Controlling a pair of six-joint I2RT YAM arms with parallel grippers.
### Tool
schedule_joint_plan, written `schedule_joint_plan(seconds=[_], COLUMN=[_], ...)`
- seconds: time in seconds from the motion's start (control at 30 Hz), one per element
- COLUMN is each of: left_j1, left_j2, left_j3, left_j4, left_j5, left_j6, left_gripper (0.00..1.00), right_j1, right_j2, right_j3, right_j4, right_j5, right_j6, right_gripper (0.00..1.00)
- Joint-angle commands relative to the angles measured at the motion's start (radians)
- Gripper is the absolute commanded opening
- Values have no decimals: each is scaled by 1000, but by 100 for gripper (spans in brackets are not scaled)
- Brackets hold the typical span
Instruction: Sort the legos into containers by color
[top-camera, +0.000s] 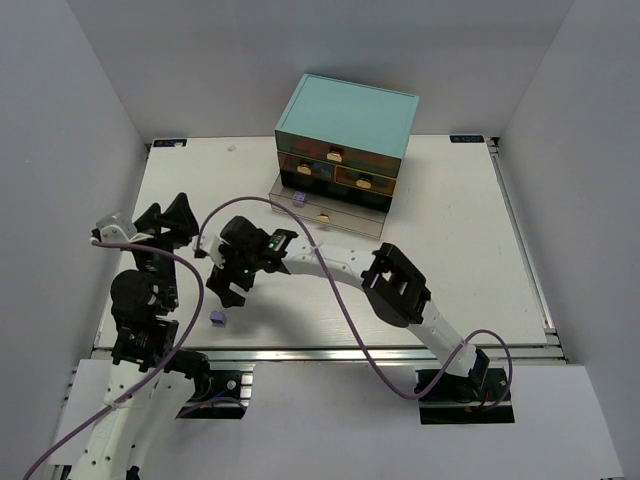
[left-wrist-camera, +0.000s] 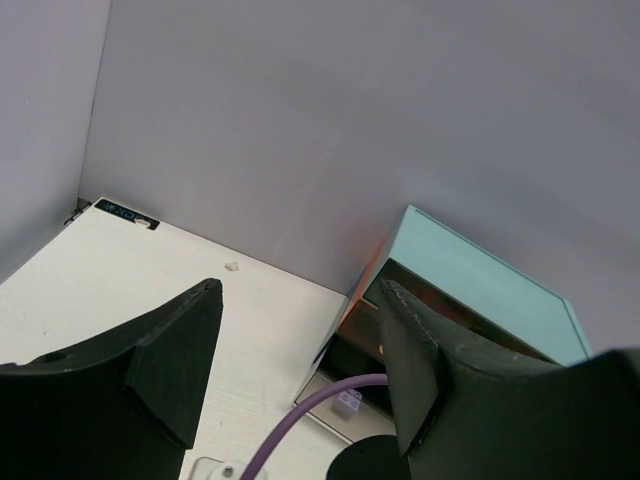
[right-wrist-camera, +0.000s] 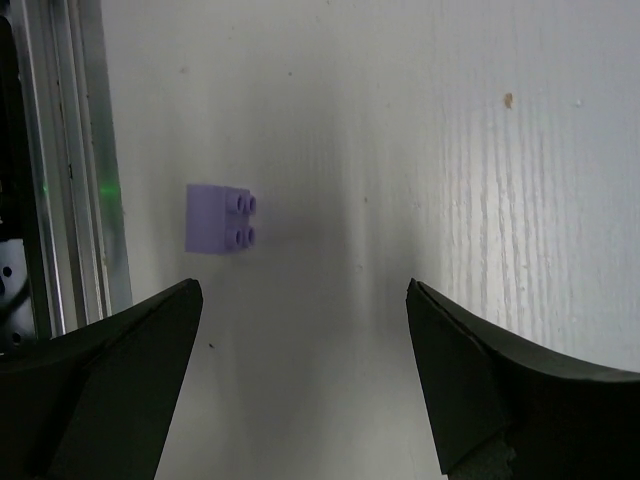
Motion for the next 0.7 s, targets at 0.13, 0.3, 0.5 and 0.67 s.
schedule_joint_plan(seconds=[0.13,0.3,0.5,0.67], left_j1=[7,7,7,7], left_j2=[-10,-14,-19,-24], left_j3=[-20,-19,-19,-20], left_j4=[17,14,15,14], left_j5=[10,2,-2,-12], left_j6=[14,14,15,18], left_gripper=[73,74,74,74], right_j1=[64,82,101,124], right_j2=[97,112,117,144], right_j3=[160,146,126,124], right_j4=[-13,-1,19,34], right_j5=[9,18,15,87], right_j6=[43,40,50,31], right_gripper=[88,88,85,71])
